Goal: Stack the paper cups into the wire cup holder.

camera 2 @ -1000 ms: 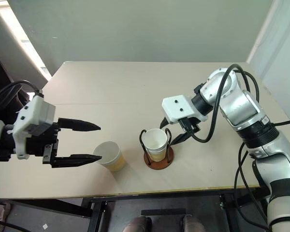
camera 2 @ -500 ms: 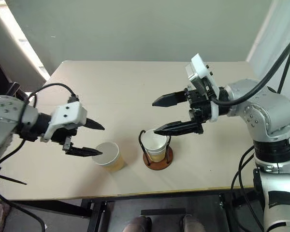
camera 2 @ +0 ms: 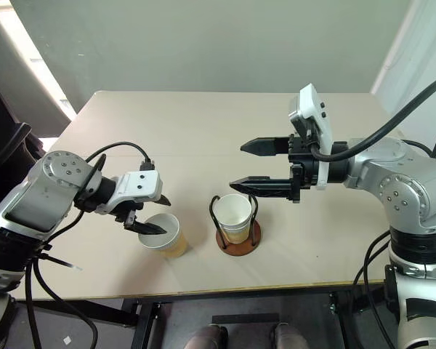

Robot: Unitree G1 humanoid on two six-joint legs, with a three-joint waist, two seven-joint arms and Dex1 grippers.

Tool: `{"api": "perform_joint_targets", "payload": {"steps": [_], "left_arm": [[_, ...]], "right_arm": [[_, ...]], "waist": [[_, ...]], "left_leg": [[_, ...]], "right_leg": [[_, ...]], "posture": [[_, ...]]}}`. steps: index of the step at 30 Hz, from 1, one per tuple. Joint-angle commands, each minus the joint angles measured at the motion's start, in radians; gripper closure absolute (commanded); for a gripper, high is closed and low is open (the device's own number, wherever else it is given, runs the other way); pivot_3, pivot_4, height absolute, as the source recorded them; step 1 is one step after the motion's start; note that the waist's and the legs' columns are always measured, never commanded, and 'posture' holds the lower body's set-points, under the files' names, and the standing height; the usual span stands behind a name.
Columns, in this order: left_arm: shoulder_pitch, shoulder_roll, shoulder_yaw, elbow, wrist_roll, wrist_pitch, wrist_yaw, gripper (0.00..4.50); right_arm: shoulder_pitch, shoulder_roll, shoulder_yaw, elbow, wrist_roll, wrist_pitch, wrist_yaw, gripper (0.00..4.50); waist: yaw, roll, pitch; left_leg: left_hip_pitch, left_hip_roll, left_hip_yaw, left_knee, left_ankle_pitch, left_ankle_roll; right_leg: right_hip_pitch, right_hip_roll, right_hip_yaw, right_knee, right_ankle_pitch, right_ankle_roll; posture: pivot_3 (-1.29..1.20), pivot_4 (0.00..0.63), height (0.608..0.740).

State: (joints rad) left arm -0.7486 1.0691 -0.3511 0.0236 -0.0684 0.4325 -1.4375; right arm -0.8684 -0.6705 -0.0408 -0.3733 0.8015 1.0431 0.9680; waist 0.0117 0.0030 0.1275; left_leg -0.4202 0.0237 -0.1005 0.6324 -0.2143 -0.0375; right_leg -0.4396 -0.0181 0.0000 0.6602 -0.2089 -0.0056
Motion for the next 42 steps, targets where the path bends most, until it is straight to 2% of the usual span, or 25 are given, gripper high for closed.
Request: {"api": "perform_joint_targets", "payload": {"steps": [1,7,8,10,12,15,18,20,24,29,35,42], "left_arm": [[-0.027,0.0,0.02,-0.013,0.011,-0.017,-0.027,2.02],[-0.044,0.017,0.054,0.003,0.006,-0.058,-0.072,4.25],[-0.054,0.019,0.067,0.012,-0.003,-0.07,-0.083,4.48],[-0.135,0.019,0.136,0.047,-0.082,-0.092,-0.147,4.48],[-0.259,0.023,0.151,0.102,-0.181,-0.122,-0.175,4.48],[-0.436,-0.012,0.096,0.193,-0.299,-0.166,-0.177,4.48],[-0.535,-0.04,0.016,0.235,-0.42,-0.194,-0.177,4.48],[-0.602,-0.069,-0.061,0.253,-0.5,-0.21,-0.177,4.48],[-0.716,-0.155,-0.241,0.35,-0.522,-0.307,-0.177,4.48],[-0.786,-0.251,-0.383,0.456,-0.534,-0.403,-0.177,4.48],[-0.795,-0.293,-0.491,0.491,-0.541,-0.478,-0.177,4.48],[-0.795,-0.338,-0.526,0.544,-0.519,-0.539,-0.177,4.48]], "right_arm": [[0.0,-0.017,-0.021,-0.038,0.021,-0.007,-0.022,0.14],[0.005,-0.031,-0.012,-0.034,0.012,-0.023,-0.028,0.14],[0.007,-0.035,-0.013,-0.035,0.014,-0.021,-0.025,0.14],[0.04,-0.092,-0.043,-0.063,0.061,0.003,0.031,0.14],[0.091,-0.185,-0.087,-0.072,0.084,0.0,0.101,0.14],[0.151,-0.287,-0.169,-0.034,0.083,-0.038,0.149,0.14],[0.182,-0.326,-0.22,-0.019,0.097,-0.064,0.163,0.14],[0.21,-0.35,-0.249,-0.013,0.087,-0.083,0.165,0.14],[0.242,-0.376,-0.279,-0.02,0.084,-0.105,0.142,0.14],[0.272,-0.389,-0.3,-0.064,0.109,-0.096,0.106,0.14],[0.311,-0.412,-0.348,-0.11,0.15,-0.071,0.059,0.14],[0.329,-0.435,-0.353,-0.128,0.173,-0.071,0.017,0.14]], "waist": [[0.0,0.0,0.0],[0.001,0.0,0.0],[0.001,0.0,0.0],[0.003,0.0,0.0],[0.014,-0.001,0.0],[0.029,-0.001,0.0],[0.025,0.006,-0.004],[0.022,0.005,-0.003],[0.021,0.006,-0.002],[0.021,0.006,-0.002],[0.021,0.007,-0.001],[0.026,0.007,-0.001]], "left_leg": [[0.0,0.0,0.0,0.0,0.0,0.0],[0.0,0.0,0.0,0.001,0.0,0.001],[0.0,0.0,0.0,0.001,0.0,0.001],[0.0,0.0,0.0,0.001,0.0,0.001],[-0.003,0.001,-0.001,0.003,0.001,0.001],[-0.009,0.0,-0.004,0.007,0.0,0.003],[-0.011,-0.002,-0.001,0.009,-0.004,0.008],[-0.011,-0.002,0.001,0.013,-0.006,0.011],[-0.014,-0.001,0.002,0.019,-0.007,0.013],[-0.017,-0.001,0.005,0.025,-0.009,0.017],[-0.019,-0.002,0.008,0.033,-0.011,0.019],[-0.021,-0.007,0.008,0.037,-0.011,0.019]], "right_leg": [[0.0,0.0,0.0,0.0,0.0,0.0],[0.0,0.0,0.0,0.0,0.001,0.002],[0.0,0.0,0.0,0.0,0.001,0.002],[0.0,0.0,0.0,0.0,0.001,0.002],[0.0,0.002,0.0,-0.001,0.001,0.003],[-0.001,0.002,0.0,-0.005,0.003,0.005],[0.0,0.001,0.003,-0.014,0.007,0.012],[0.003,0.0,0.004,-0.014,0.007,0.014],[0.002,0.0,0.004,-0.016,0.01,0.018],[0.003,0.0,0.005,-0.016,0.011,0.023],[0.004,0.0,0.007,-0.017,0.01,0.03],[0.005,-0.002,0.012,-0.017,0.007,0.039]], "posture": [[0.0,0.15,0.74],[0.0,0.15,0.74],[0.0,0.15,0.74],[0.0,0.15,0.74],[0.0,0.15,0.74],[0.0,0.15,0.74],[0.0,0.15,0.74],[0.0,0.15,0.74],[0.0,0.15,0.74],[0.0,0.15,0.74],[0.0,0.15,0.74],[0.0,0.15,0.74]]}}
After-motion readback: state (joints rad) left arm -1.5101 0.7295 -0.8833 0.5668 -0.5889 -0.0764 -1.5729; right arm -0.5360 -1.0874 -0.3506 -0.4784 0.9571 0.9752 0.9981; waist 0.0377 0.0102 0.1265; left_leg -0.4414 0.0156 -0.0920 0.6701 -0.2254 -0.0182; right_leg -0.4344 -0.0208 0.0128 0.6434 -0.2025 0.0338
